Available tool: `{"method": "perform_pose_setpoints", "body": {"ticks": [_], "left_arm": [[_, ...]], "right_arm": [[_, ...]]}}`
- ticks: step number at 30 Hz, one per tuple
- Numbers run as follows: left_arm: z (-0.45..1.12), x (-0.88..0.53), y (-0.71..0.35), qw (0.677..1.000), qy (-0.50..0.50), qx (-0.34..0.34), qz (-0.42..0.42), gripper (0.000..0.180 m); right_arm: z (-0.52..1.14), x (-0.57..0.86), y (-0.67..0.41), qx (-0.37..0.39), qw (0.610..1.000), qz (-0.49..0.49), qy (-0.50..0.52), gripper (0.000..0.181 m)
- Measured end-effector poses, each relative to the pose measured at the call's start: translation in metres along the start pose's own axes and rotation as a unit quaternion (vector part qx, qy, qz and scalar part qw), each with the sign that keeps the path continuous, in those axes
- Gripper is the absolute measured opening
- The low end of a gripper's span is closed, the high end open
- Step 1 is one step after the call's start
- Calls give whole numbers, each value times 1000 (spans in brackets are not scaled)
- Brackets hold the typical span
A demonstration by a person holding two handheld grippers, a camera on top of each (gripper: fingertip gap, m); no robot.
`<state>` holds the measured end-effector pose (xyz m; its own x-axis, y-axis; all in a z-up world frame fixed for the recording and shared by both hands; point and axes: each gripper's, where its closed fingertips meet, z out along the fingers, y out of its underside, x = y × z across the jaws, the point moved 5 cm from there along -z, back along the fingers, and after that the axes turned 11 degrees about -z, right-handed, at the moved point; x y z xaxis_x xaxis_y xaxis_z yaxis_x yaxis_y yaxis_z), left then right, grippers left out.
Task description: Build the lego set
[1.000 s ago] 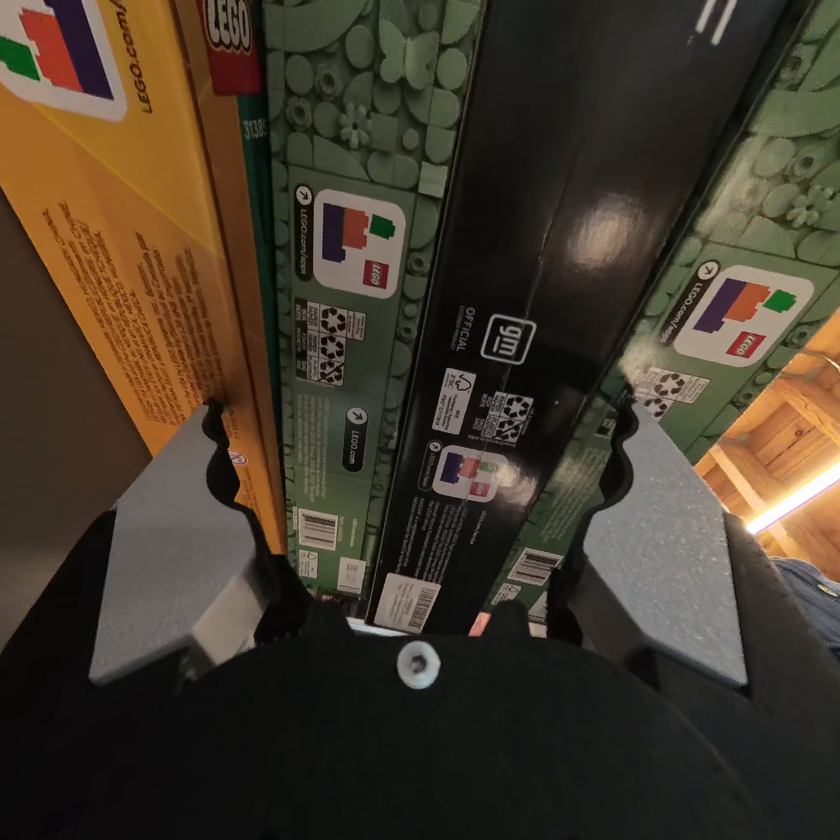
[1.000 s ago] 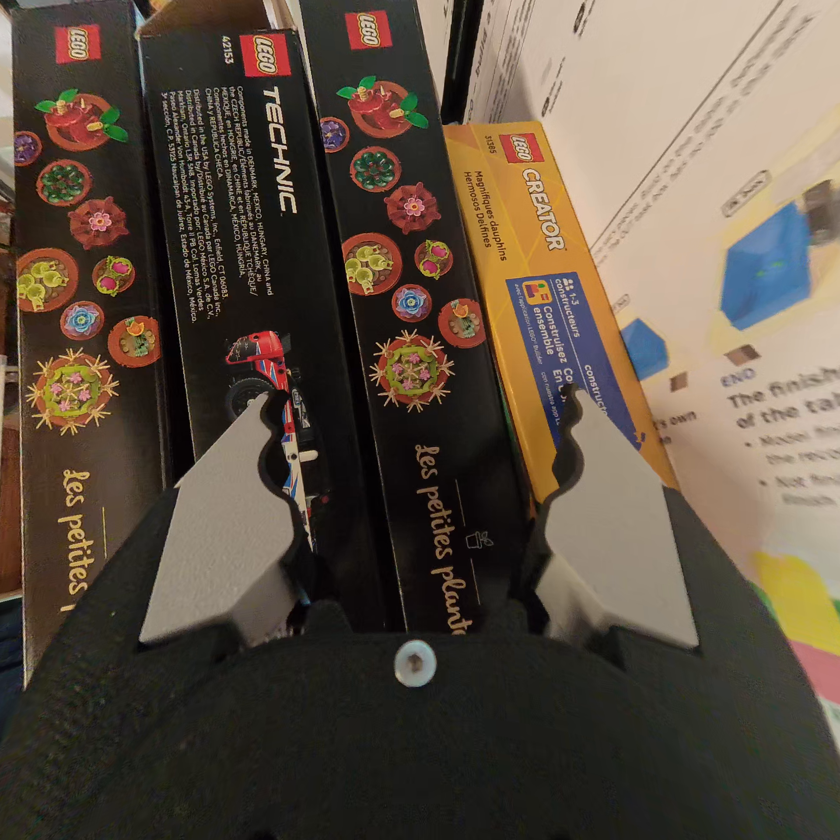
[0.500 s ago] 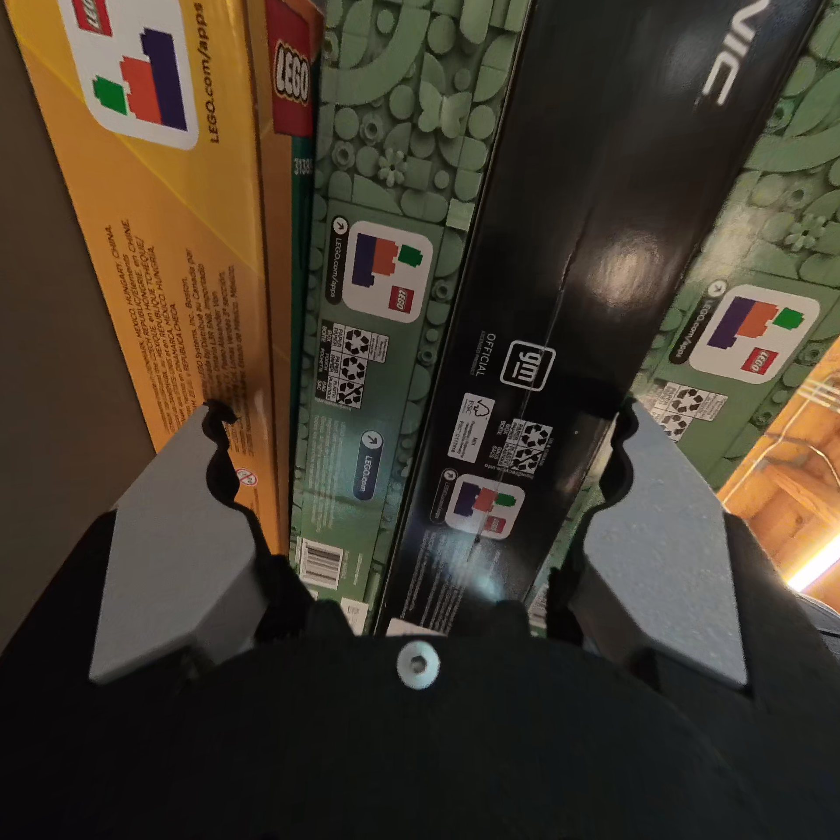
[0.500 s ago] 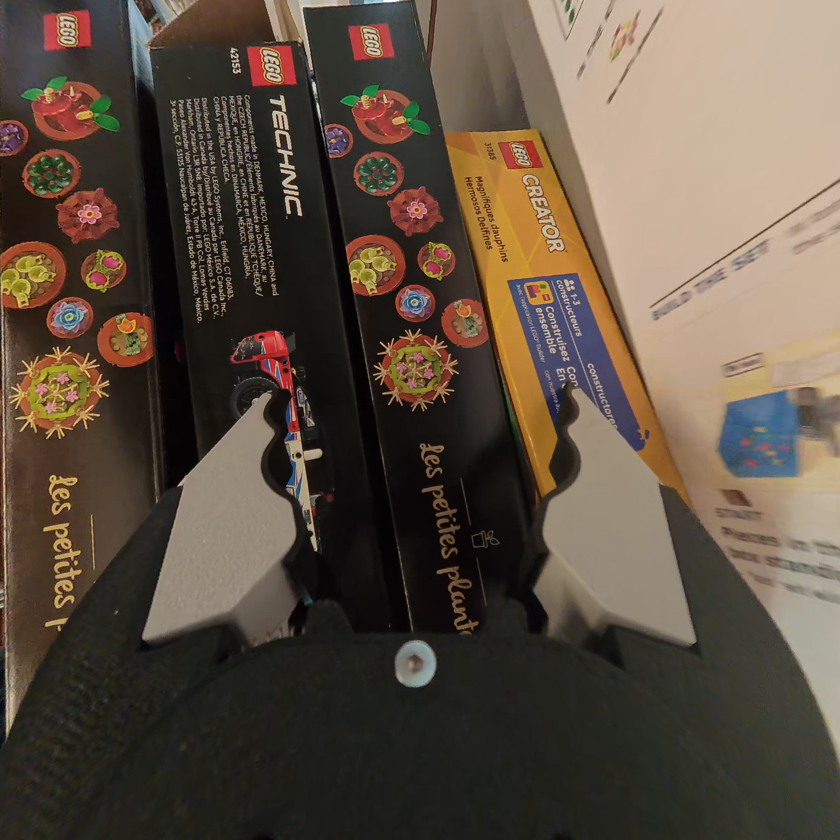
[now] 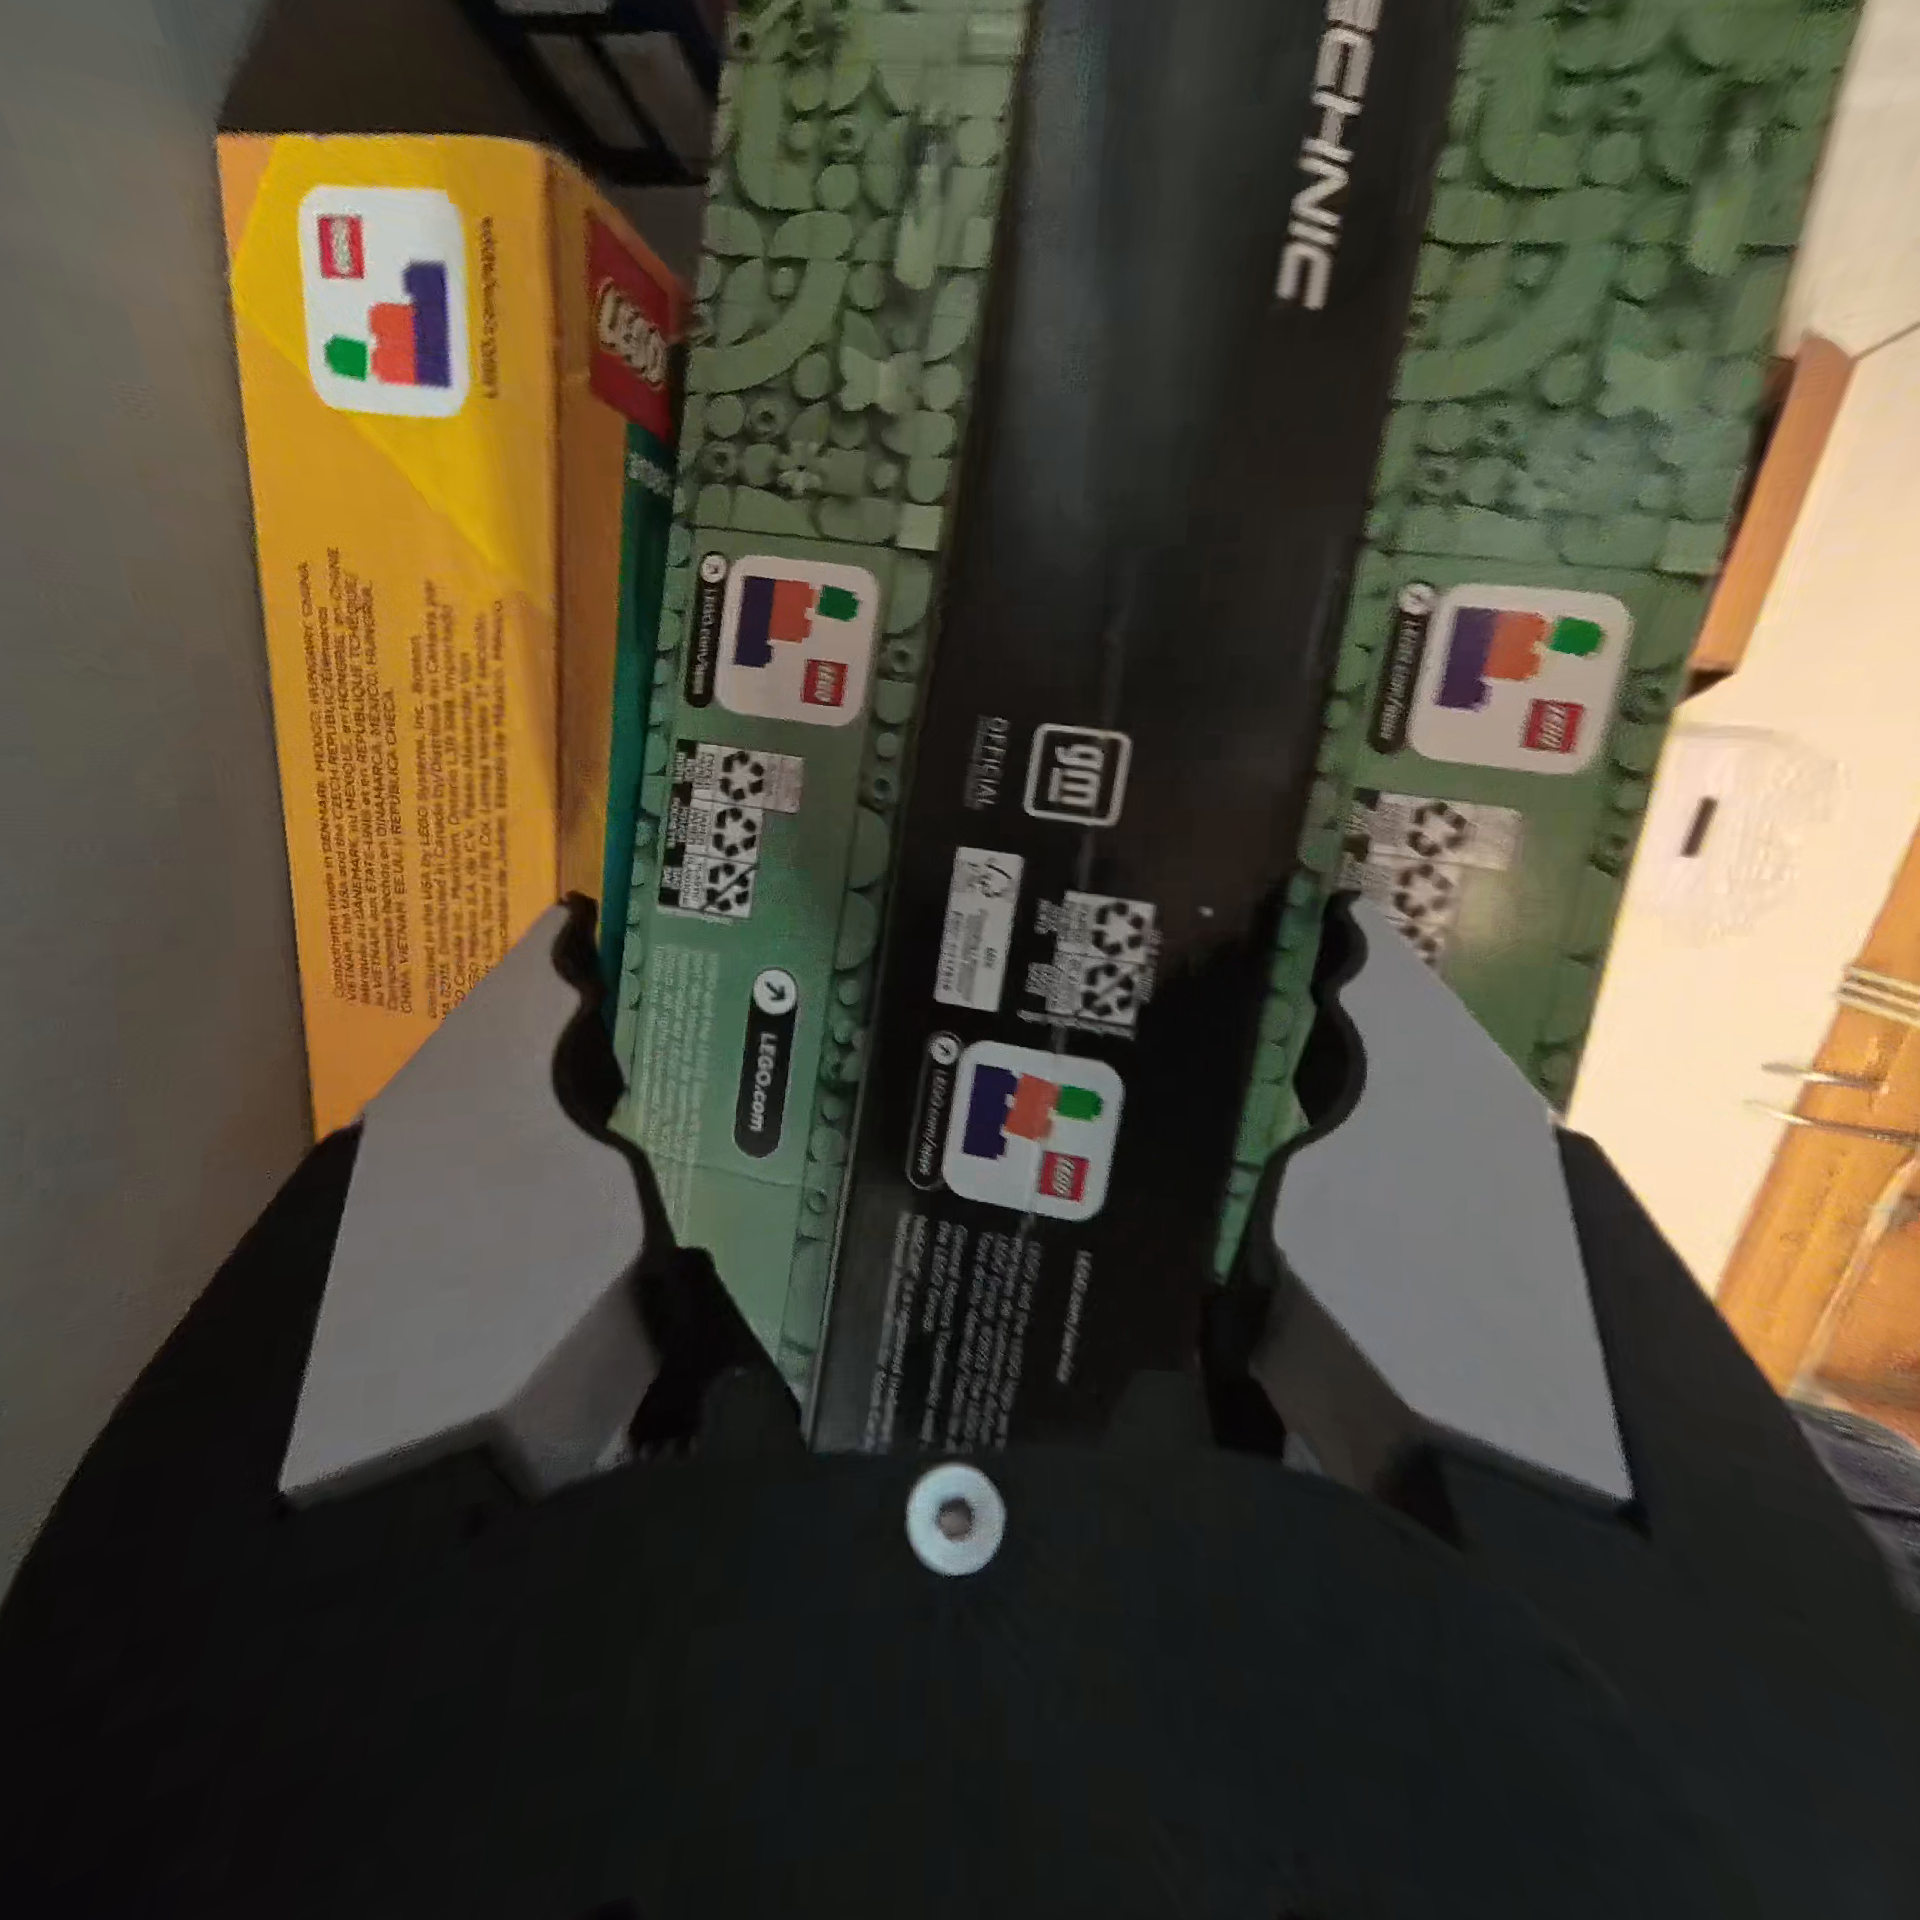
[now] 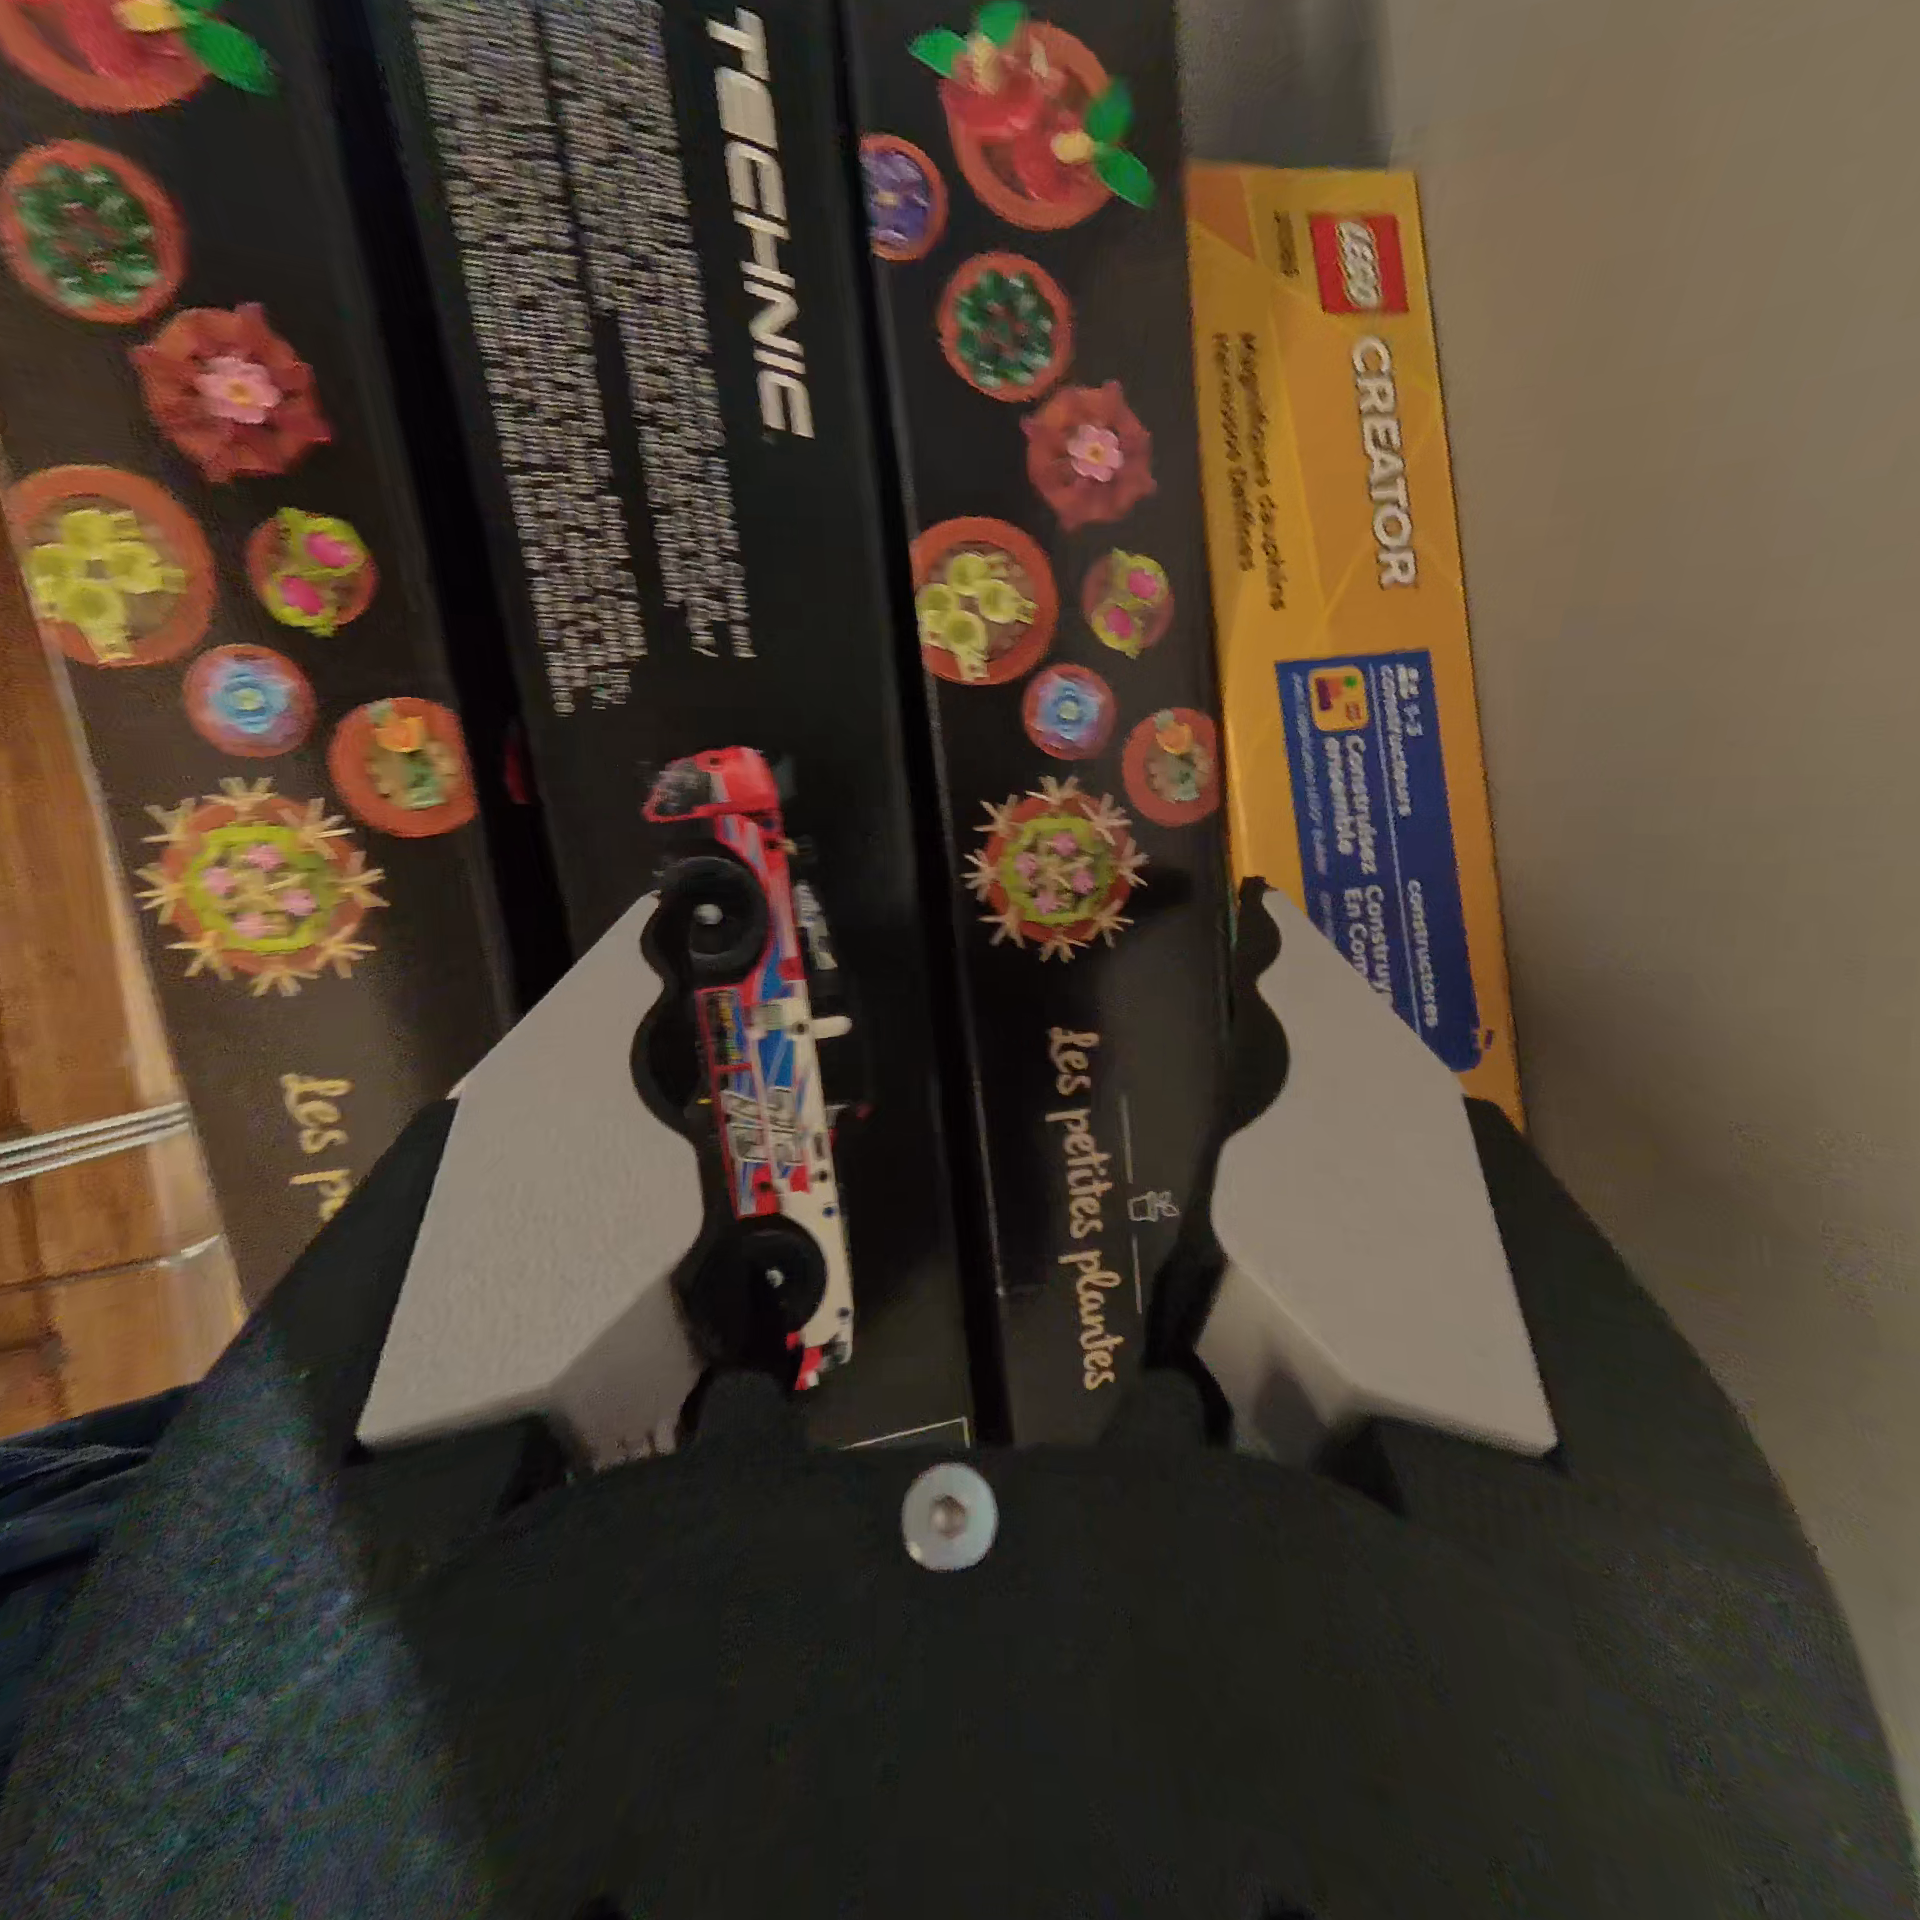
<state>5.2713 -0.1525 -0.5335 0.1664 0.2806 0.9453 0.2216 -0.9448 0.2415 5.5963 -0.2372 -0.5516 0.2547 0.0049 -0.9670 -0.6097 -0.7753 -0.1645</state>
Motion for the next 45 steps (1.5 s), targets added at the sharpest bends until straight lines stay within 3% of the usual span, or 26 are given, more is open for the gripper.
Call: {"method": "perform_pose_setpoints", "body": {"ticks": [9, 16, 21, 25, 30, 34, 39, 45], "left_arm": [[-53, 47, 12, 978, -122, 67, 154, 130], [-84, 100, 49, 940, -178, 85, 279, 131], [-98, 154, 87, 902, -176, 65, 389, 130], [-114, 218, 132, 856, -128, 53, 499, 128], [-187, 285, 151, 793, -108, 131, 585, 123], [-287, 316, 134, 768, -117, 256, 576, 123], [-426, 308, 103, 747, -170, 397, 505, 130], [-521, 252, 68, 781, -184, 463, 376, 140]], "right_arm": [[-37, -89, -53, 69, 977, -187, 72, 99], [-21, -232, -81, 88, 913, -392, 67, 98], [31, -337, -53, 75, 870, -486, -2, 99], [89, -394, -12, 43, 860, -504, -66, 101], [173, -434, 55, -36, 856, -498, -134, 107], [242, -450, 101, -105, 871, -444, -185, 115], [324, -461, 136, -178, 880, -388, -207, 120], [410, -452, 153, -236, 897, -324, -188, 122]]}}
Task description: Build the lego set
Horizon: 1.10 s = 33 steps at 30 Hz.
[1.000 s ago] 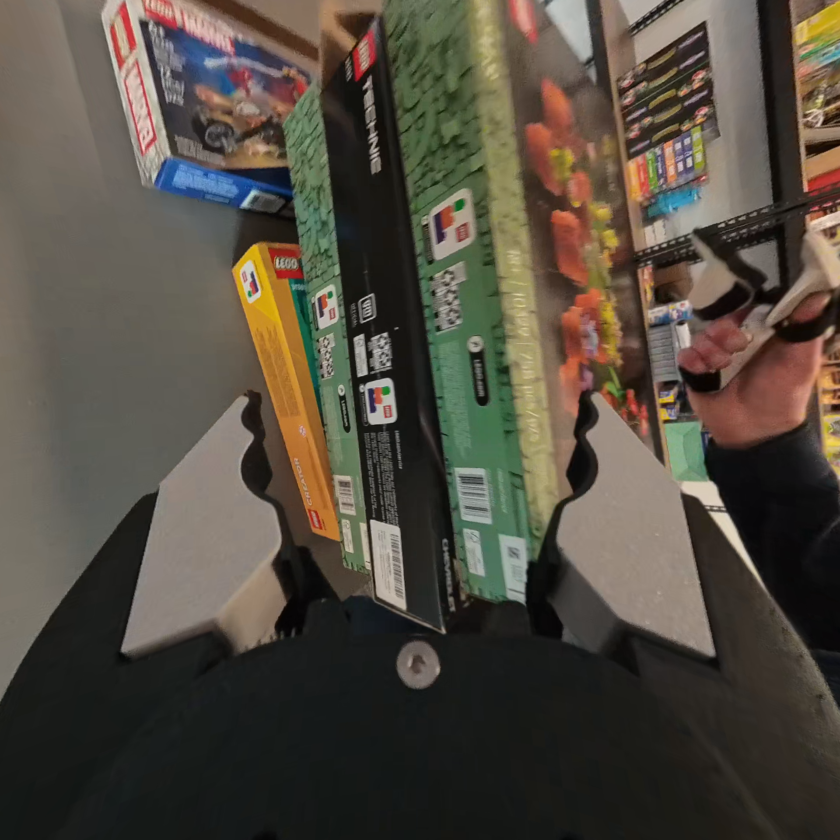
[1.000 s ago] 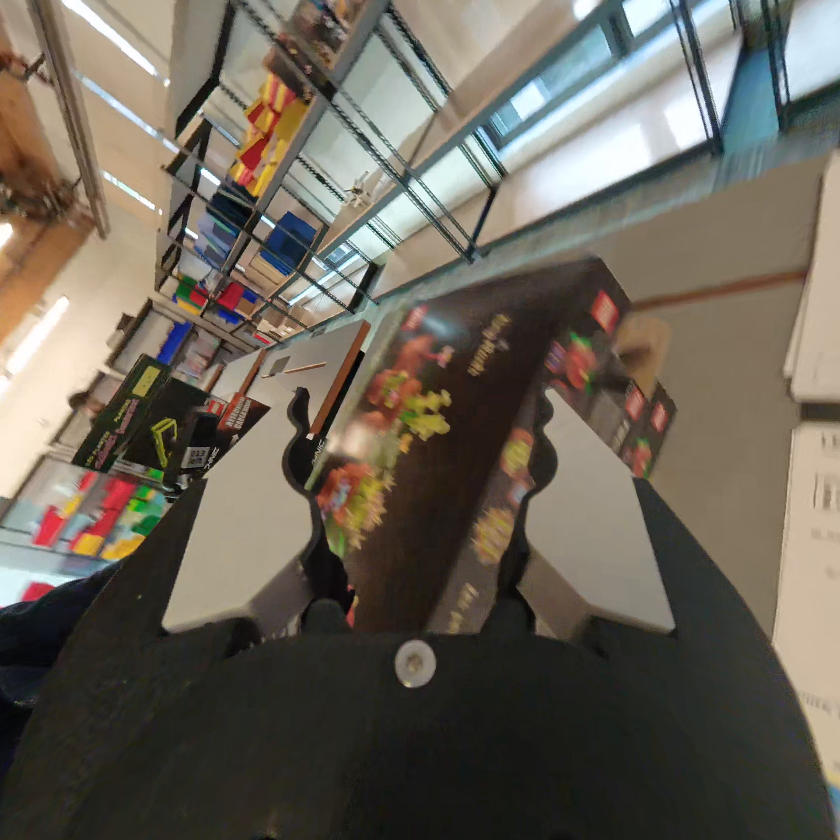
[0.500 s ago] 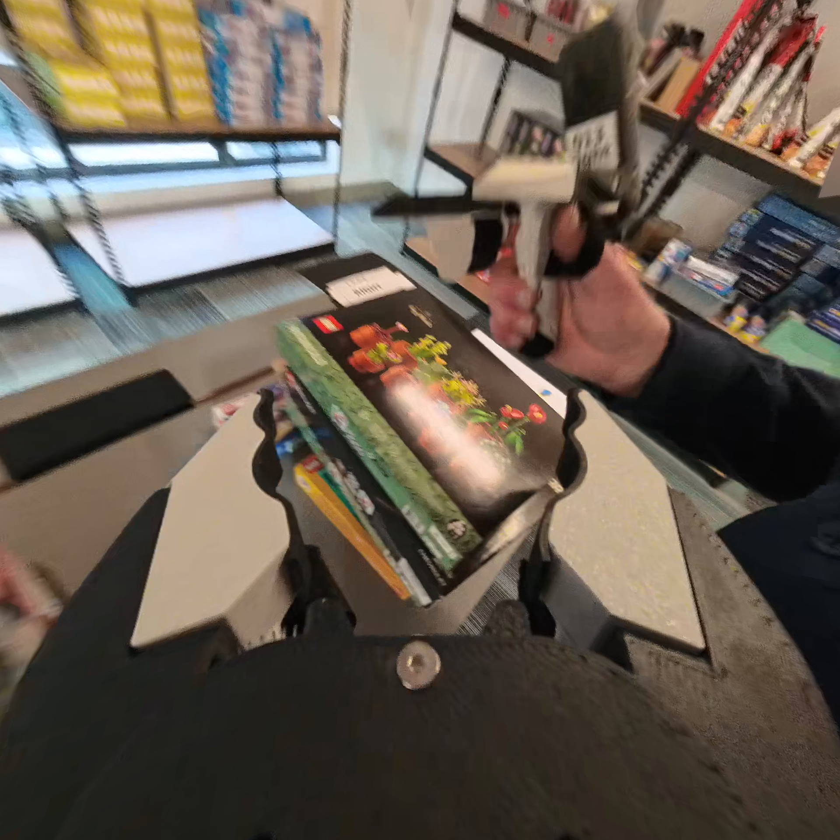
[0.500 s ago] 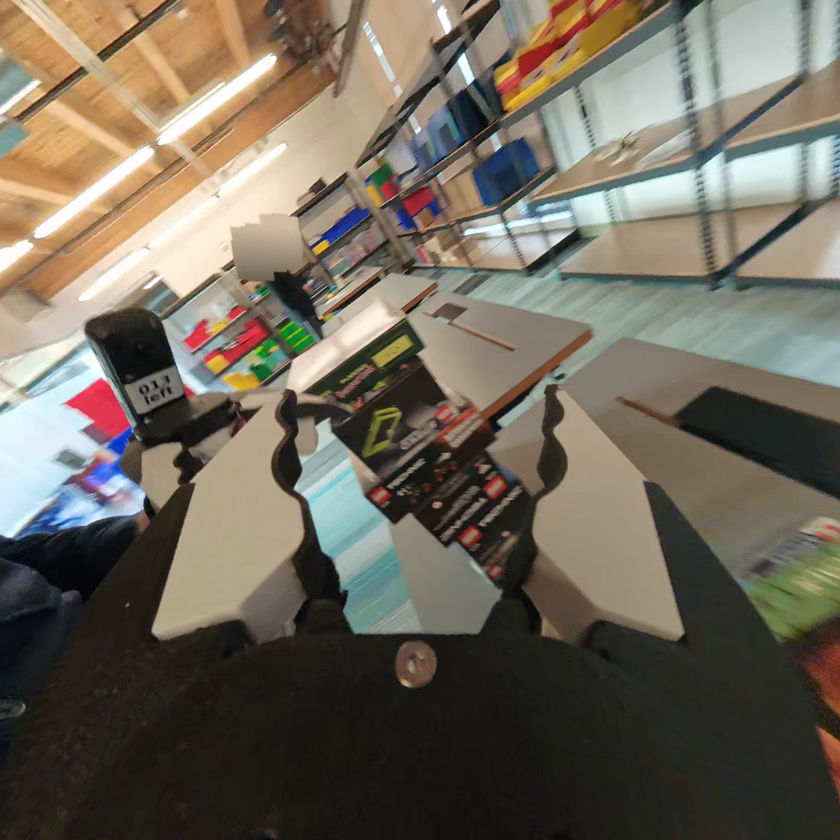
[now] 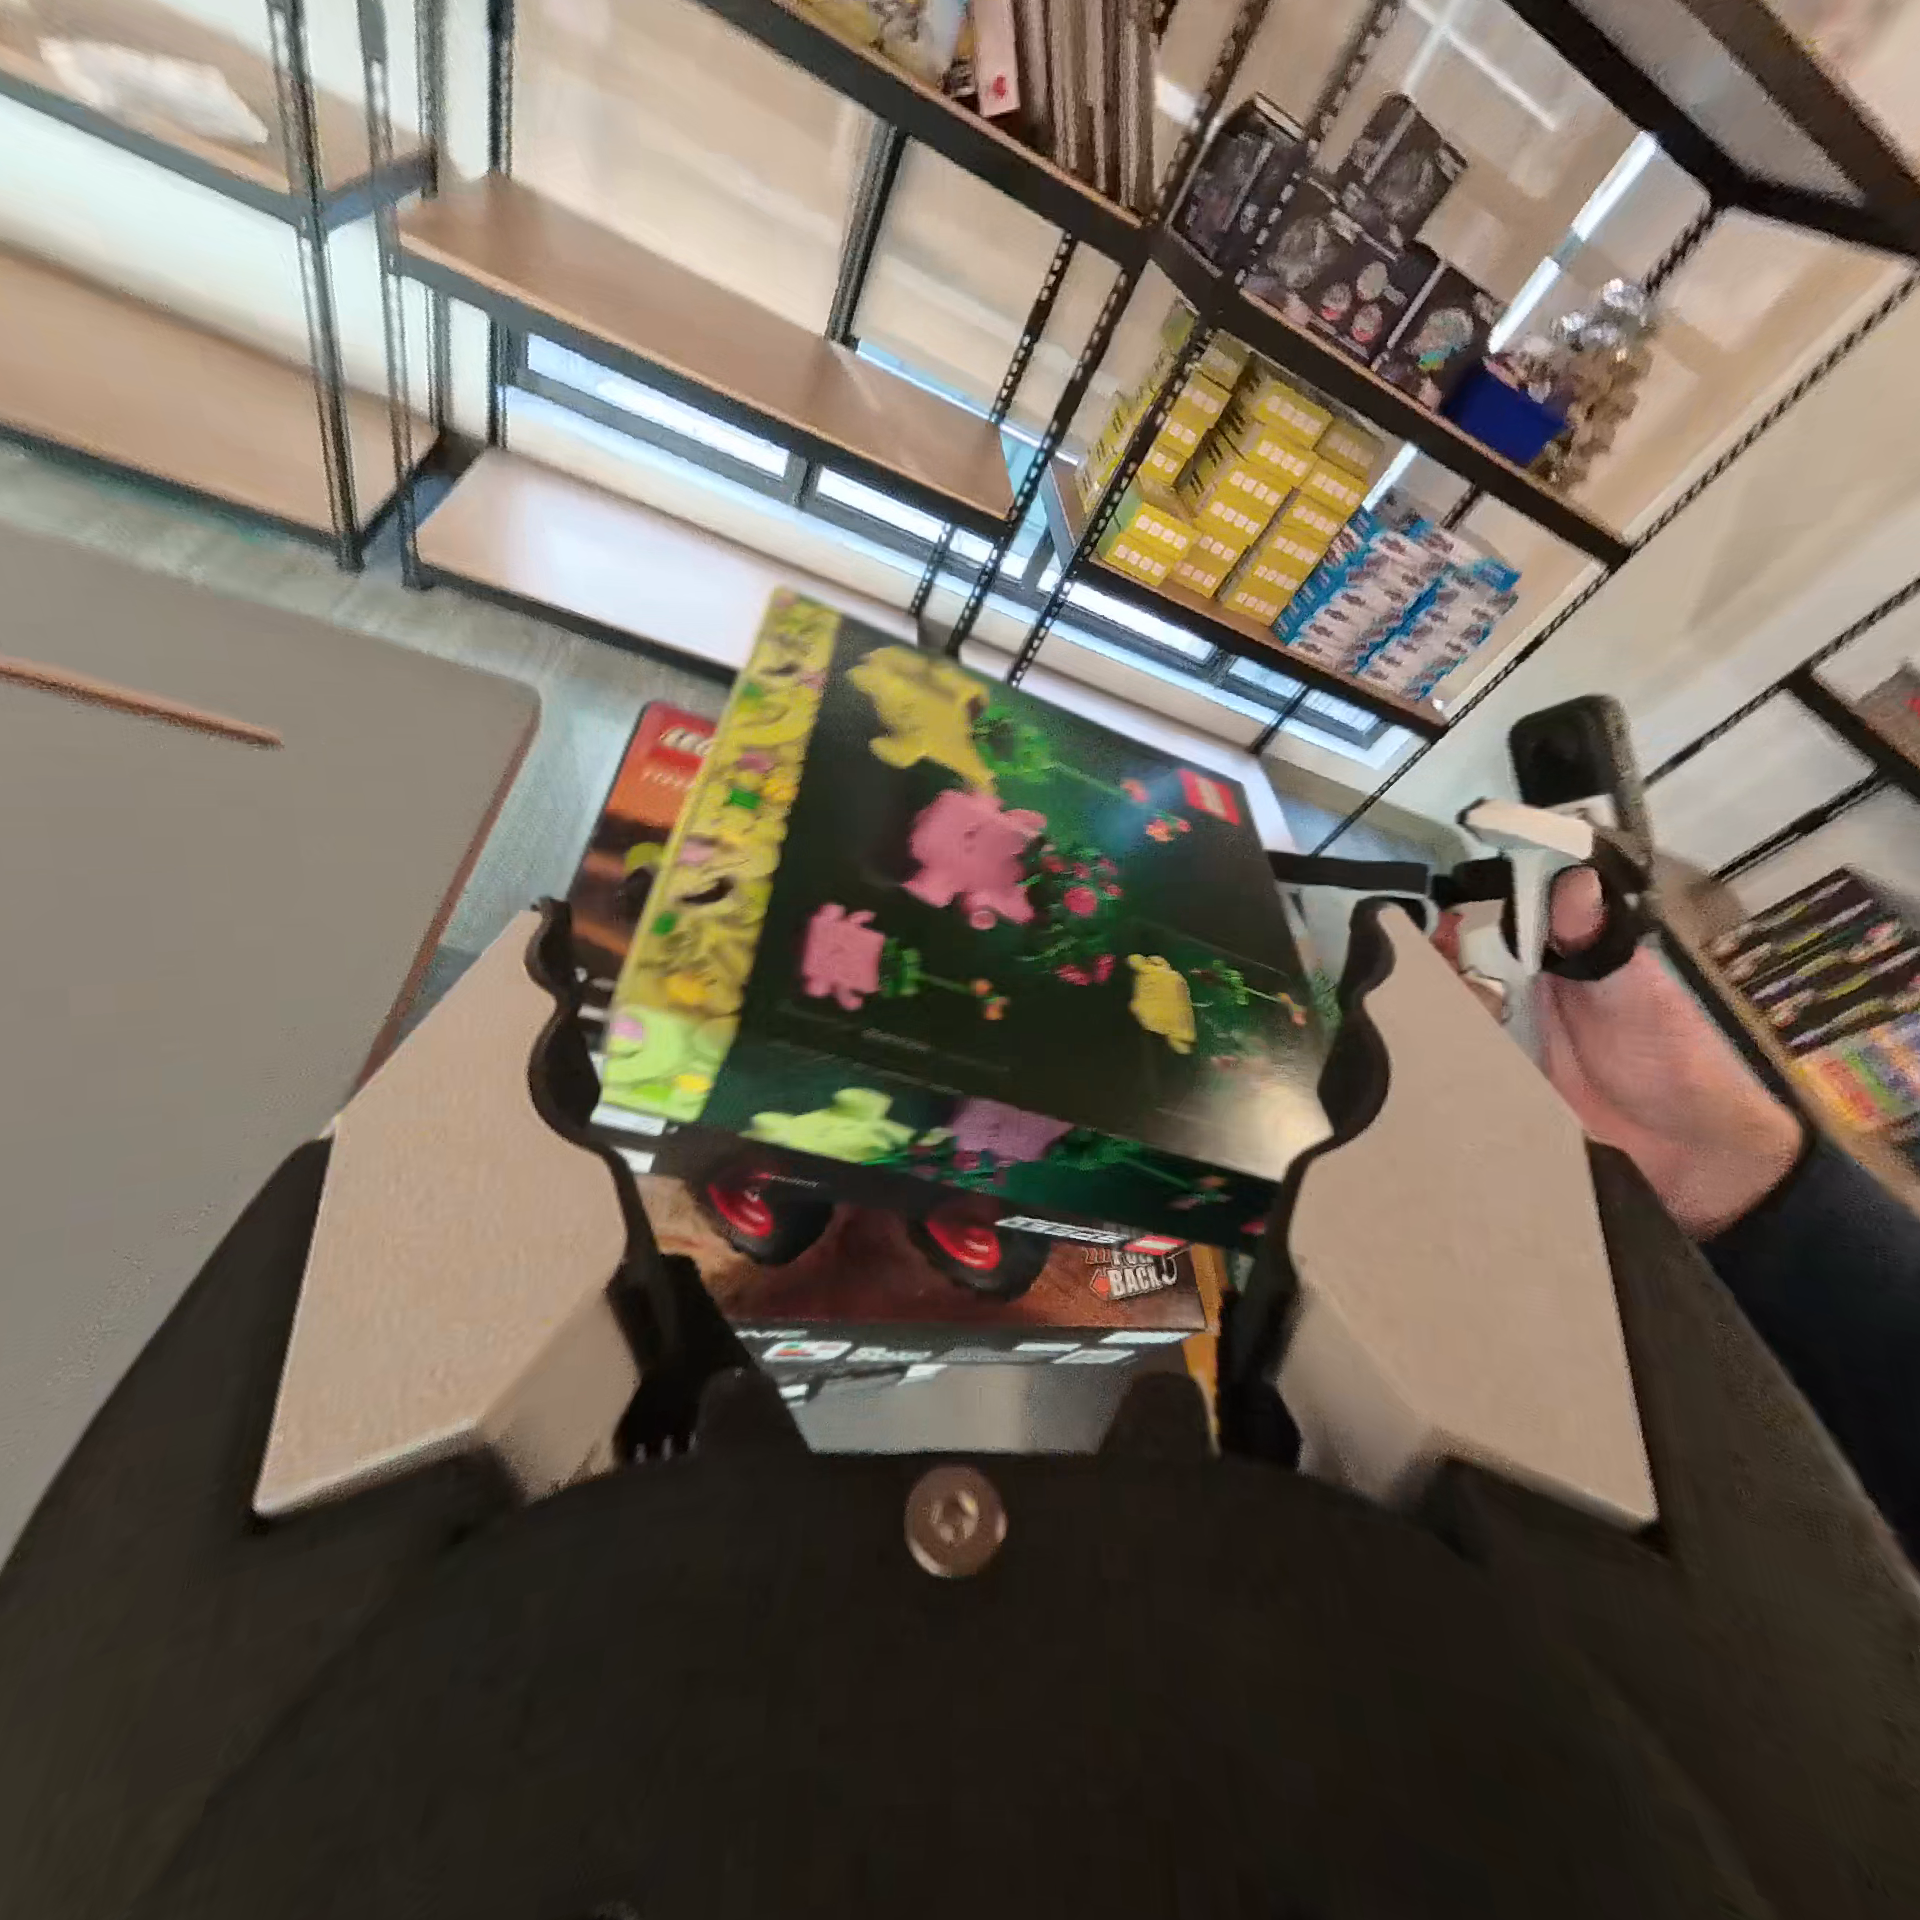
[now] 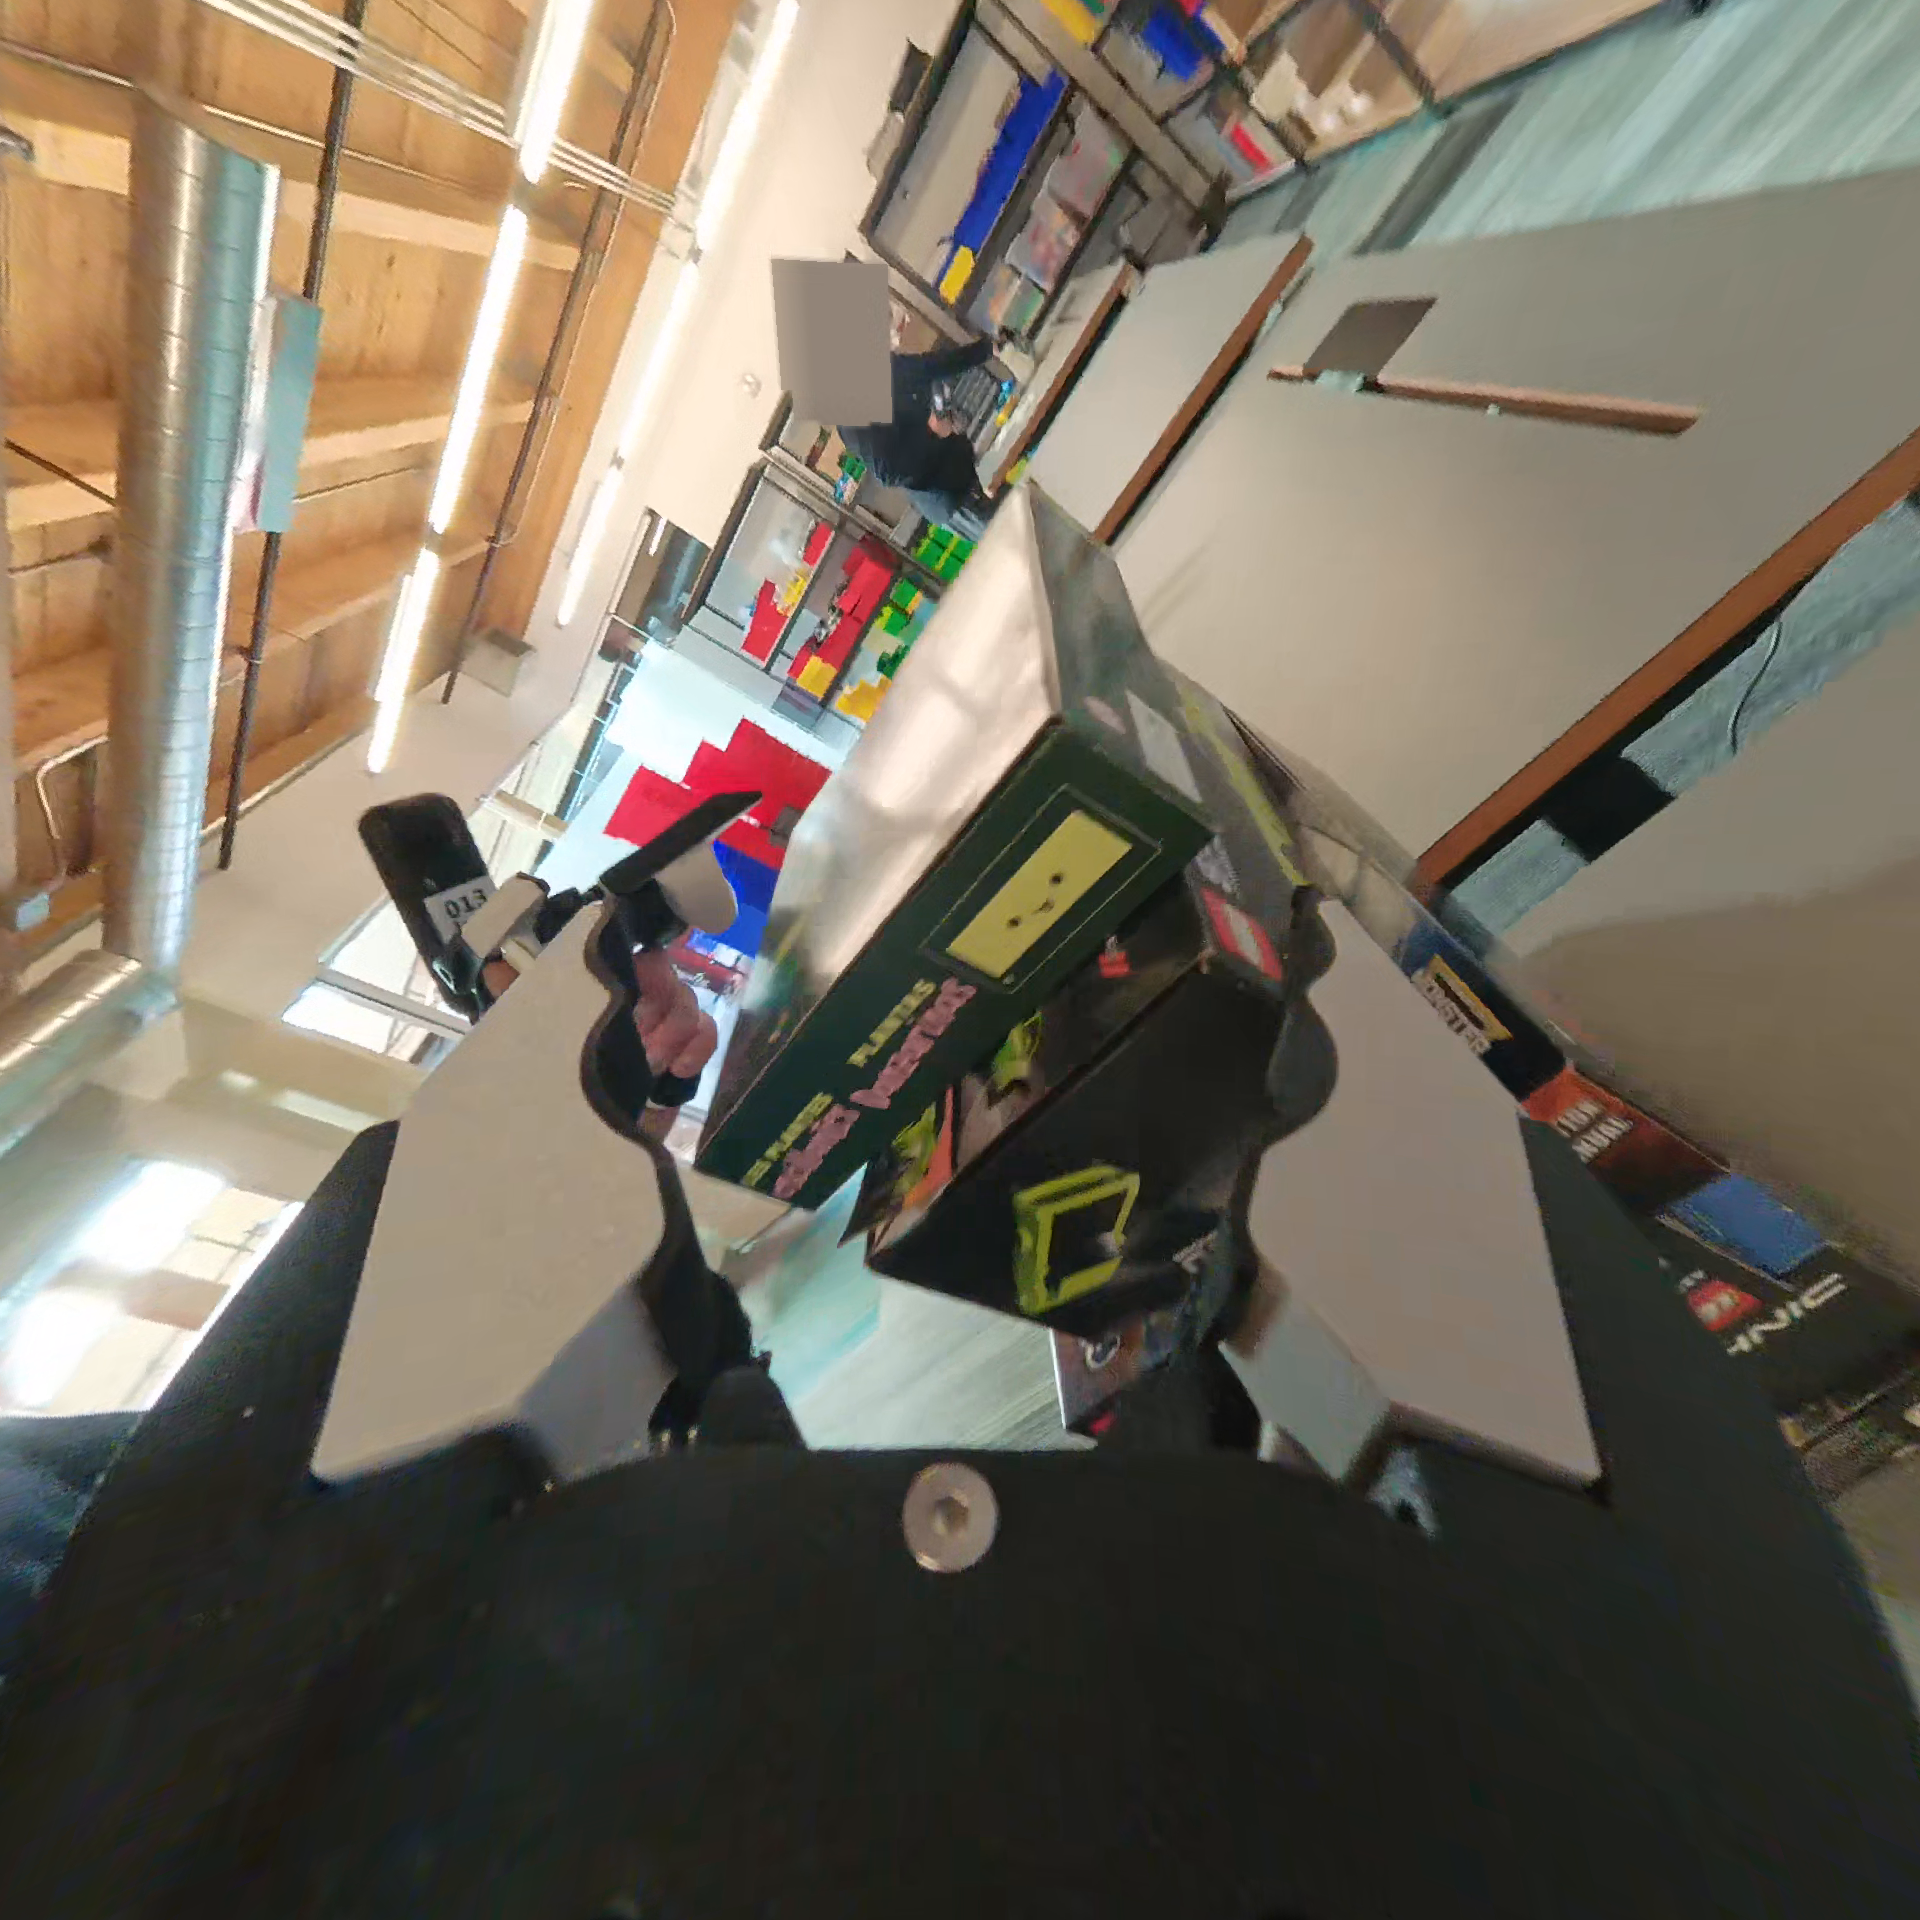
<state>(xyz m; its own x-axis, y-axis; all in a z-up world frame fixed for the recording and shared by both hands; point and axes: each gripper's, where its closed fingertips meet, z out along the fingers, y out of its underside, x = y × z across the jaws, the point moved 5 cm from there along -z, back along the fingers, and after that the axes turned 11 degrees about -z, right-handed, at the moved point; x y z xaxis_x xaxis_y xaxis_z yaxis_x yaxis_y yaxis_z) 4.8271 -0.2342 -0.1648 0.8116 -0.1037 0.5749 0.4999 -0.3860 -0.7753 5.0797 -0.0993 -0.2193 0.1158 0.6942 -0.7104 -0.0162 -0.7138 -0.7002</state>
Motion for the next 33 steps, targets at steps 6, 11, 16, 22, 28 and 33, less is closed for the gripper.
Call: {"method": "perform_pose_setpoints", "body": {"ticks": [6, 11, 16, 22, 28, 33], "left_arm": [[27, -57, 18, 992, 23, -59, -113, 136], [33, -54, 15, 985, 90, -52, -136, 91], [41, -50, 21, 983, 104, -74, -129, 79], [46, -39, 23, 990, 83, -77, -83, 83], [43, -21, 10, 987, 115, -53, -97, 83], [42, -1, 3, 984, 142, -38, -104, 79]], "right_arm": [[45, 25, 1, -34, 999, 34, -13, 109], [51, 23, -2, -39, 999, 13, -7, 82], [54, 20, 3, -61, 998, 24, -6, 66], [50, 10, -5, -49, 999, -6, 7, 68], [42, -9, -20, -23, 999, -45, 11, 67], [27, -18, -35, 11, 1000, -26, -10, 64]]}}
